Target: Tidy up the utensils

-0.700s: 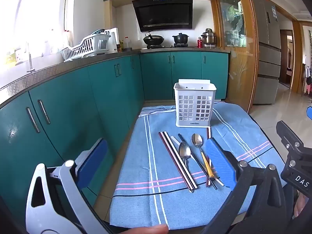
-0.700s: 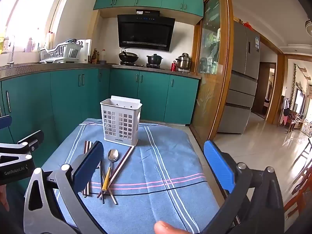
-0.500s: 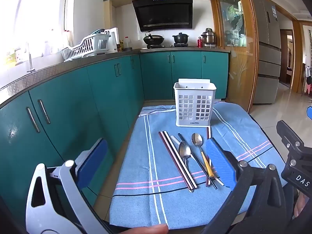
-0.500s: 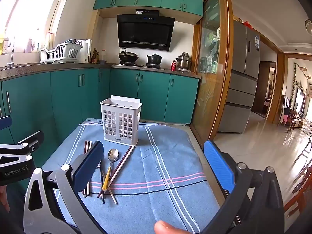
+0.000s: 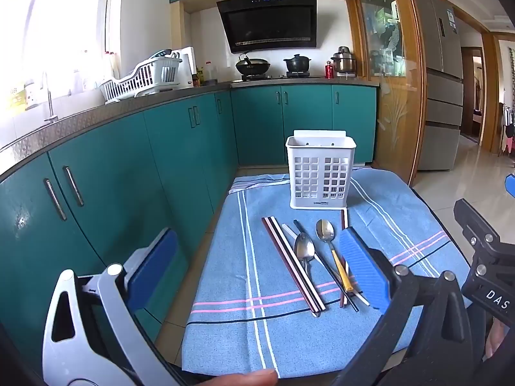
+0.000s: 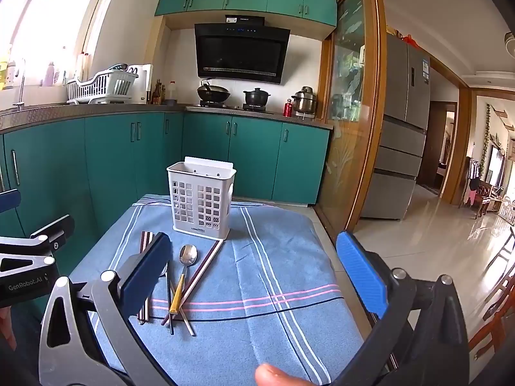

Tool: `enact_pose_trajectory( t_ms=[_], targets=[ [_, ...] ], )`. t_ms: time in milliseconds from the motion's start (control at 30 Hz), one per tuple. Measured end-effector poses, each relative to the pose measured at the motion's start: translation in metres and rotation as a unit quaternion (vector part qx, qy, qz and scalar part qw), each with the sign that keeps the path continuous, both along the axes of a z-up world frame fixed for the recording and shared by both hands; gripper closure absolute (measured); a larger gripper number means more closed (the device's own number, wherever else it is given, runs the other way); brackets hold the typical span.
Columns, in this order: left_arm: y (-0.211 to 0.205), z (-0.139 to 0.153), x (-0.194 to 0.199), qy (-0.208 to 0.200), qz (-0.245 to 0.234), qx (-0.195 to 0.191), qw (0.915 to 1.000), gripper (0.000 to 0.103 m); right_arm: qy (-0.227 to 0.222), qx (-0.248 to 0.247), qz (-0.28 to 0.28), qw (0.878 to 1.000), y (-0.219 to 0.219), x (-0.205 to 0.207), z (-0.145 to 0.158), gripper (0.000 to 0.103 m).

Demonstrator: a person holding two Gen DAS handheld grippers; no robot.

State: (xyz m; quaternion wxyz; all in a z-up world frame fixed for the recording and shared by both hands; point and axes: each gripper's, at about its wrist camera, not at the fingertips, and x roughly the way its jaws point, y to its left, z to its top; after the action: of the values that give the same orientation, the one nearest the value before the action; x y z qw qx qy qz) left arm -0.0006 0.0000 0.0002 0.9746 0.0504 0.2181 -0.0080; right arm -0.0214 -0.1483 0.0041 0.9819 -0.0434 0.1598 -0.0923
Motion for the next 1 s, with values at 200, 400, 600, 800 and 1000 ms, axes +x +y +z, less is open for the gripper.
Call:
enact_pose_trajectory(
  t_ms=[200, 400, 600, 800, 1000],
  targets=[
    [0.0031, 0.0010, -0.0012, 0.001, 0.001, -0.004, 1.0000, 0.003, 0.002, 0.000, 0.000, 1.000, 0.0032, 0.0075, -0.0071, 0.003],
    [-0.0007, 0.0081, -0.0029, 0.001, 0.000, -0.001, 1.0000, 0.003, 0.003, 0.001, 0.000, 1.000, 0.0040, 0.0073, -0.0082, 0.003],
    [-0.0007, 0.0062, -0.0027, 0.000, 0.000, -0.002, 1.0000, 0.003, 0.002, 0.001, -0.001, 1.000, 0.0042, 0.0073, -0.0085, 0.003],
    [0.0005, 0.0064, -0.0026, 0.001, 0.000, -0.001, 1.0000, 0.003, 0.002, 0.001, 0.000, 1.000, 0.0045, 0.0073, -0.0086, 0.003],
    [-0.0011, 0.0040, -0.0016, 0.001, -0.001, -0.001, 1.0000, 0.003, 0.003, 0.001, 0.000, 1.000, 0.0046, 0.0079, -0.0084, 0.003]
  ],
)
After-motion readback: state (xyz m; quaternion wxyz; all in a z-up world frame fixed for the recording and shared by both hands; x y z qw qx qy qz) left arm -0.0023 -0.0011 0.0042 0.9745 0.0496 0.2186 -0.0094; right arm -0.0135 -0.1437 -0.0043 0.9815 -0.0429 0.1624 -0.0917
